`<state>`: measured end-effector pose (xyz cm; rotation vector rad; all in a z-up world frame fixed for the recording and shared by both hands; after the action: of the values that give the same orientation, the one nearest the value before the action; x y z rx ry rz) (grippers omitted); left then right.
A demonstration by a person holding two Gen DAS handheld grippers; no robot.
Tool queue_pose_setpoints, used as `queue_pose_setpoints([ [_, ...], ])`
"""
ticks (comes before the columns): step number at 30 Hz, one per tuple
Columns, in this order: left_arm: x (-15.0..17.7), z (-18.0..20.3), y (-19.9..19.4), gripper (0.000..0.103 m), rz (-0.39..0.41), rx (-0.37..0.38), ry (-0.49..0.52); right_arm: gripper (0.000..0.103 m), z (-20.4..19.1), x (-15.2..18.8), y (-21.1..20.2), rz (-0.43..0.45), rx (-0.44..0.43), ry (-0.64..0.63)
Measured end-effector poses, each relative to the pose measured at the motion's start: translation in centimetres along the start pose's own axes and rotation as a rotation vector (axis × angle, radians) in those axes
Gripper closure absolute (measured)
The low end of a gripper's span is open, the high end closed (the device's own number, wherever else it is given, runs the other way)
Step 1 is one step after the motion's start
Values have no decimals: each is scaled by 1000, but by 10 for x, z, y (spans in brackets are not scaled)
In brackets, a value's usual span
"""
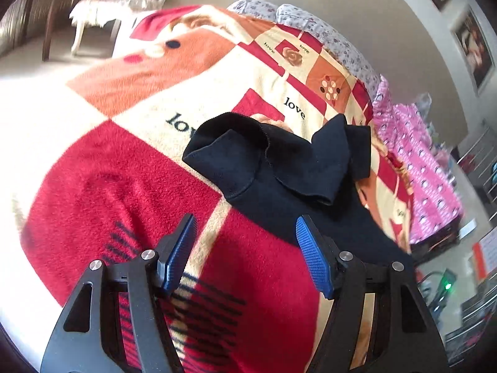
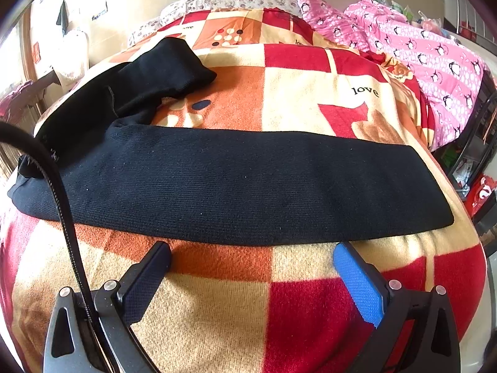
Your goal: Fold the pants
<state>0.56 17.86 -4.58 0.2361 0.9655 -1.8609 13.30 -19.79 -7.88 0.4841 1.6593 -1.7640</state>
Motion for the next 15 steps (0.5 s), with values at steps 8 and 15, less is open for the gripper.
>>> queue_pose_setpoints([
  [8, -21, -10, 26, 37, 36, -82, 27, 0, 0, 1, 0, 4, 2, 0],
  [15, -39, -16, 45, 36, 50, -163, 79, 0, 1, 1, 0, -3, 0, -2],
])
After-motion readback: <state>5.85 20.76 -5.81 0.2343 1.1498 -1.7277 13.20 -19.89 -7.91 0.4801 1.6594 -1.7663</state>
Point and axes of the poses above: each gripper's, at about its wrist camera, not at the fingertips, and y roughly the way its jaws point, z to its right, x to its underside, the point moved 8 cm from there along y, roughly the way its jaws point, and after that the axes turned 10 degrees about x, right-handed, at the moved point
